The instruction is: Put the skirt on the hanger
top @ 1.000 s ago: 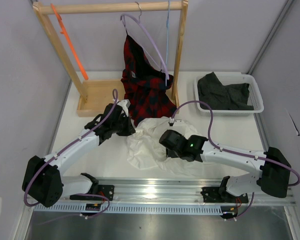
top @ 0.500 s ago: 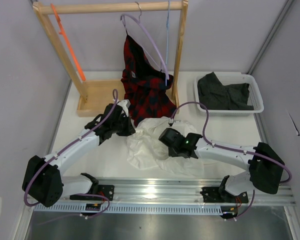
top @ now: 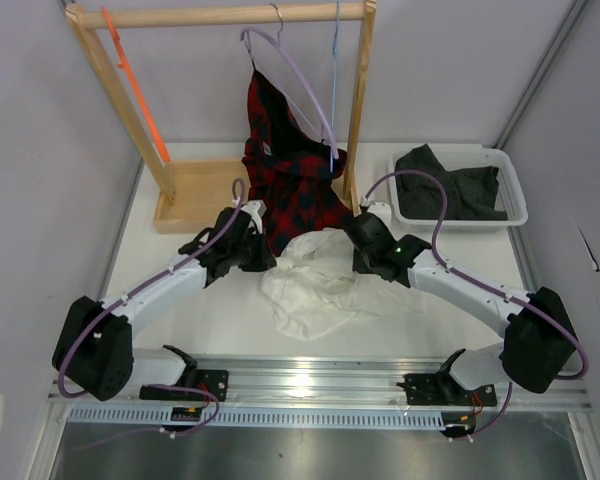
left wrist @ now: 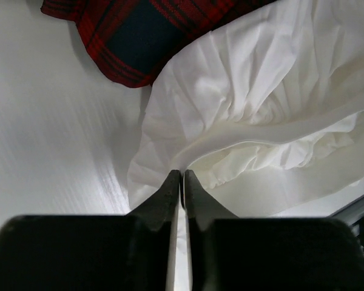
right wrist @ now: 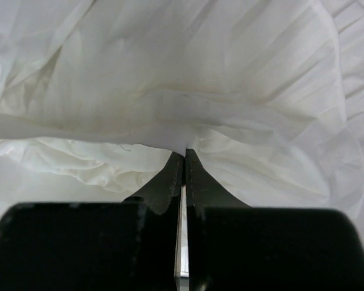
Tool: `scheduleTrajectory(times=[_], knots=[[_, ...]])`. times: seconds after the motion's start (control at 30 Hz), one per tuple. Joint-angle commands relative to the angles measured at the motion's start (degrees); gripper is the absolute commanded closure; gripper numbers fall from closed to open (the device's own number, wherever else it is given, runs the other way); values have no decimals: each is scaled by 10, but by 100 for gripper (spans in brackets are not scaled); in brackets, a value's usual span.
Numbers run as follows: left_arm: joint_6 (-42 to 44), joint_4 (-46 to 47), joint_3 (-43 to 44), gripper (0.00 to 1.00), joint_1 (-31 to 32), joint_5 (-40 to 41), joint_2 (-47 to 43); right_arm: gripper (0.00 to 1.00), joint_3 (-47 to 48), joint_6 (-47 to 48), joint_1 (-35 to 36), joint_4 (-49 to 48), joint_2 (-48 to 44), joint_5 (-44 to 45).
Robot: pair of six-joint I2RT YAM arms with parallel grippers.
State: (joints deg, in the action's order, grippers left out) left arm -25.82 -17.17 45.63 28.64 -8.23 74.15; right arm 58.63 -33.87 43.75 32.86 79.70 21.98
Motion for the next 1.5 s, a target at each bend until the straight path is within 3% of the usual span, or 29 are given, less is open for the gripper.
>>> scheduleTrajectory(times=[0.0,0.03,0.13,0.2,0.37,0.5,0.57,0.6,0.67,0.7,0.8,0.93,1.17,1.37,1.47], knots=[[5,56,2,81,2,-28,-22,100,30,23,15,-9,-13,10],[14,67,3,70,2,-46,-30,100,30,24,19,-8,-13,10],[39,64,15,50,2,-61,-74,100,29,21,26,-1,-10,11],[55,50,34,44,2,-72,-112,100,21,17,27,-5,-10,10],[99,15,92,41,1,-107,-189,100,9,15,26,-7,-10,5],[64,50,140,38,0,-131,-250,100,2,16,22,-10,-13,0],[41,62,192,39,0,-89,-273,100,-2,16,20,-11,-12,-1],[26,66,206,39,0,-9,-279,100,-3,17,19,-12,-10,-1],[30,69,247,39,0,58,-284,100,-6,15,18,-15,-11,-3],[35,59,283,39,0,146,-278,100,-7,14,18,-16,-12,-4],[52,22,357,37,1,271,-233,100,-8,13,18,-17,-11,-5],[128,25,443,25,-4,459,-157,100,-7,14,17,-20,-10,-7],[172,-59,660,20,-69,533,10,100,-4,15,15,-26,-8,-12],[155,-148,755,20,-133,503,93,100,-2,22,11,-31,0,-23],[133,-168,753,20,-165,467,107,100,0,24,12,-30,2,-26]])
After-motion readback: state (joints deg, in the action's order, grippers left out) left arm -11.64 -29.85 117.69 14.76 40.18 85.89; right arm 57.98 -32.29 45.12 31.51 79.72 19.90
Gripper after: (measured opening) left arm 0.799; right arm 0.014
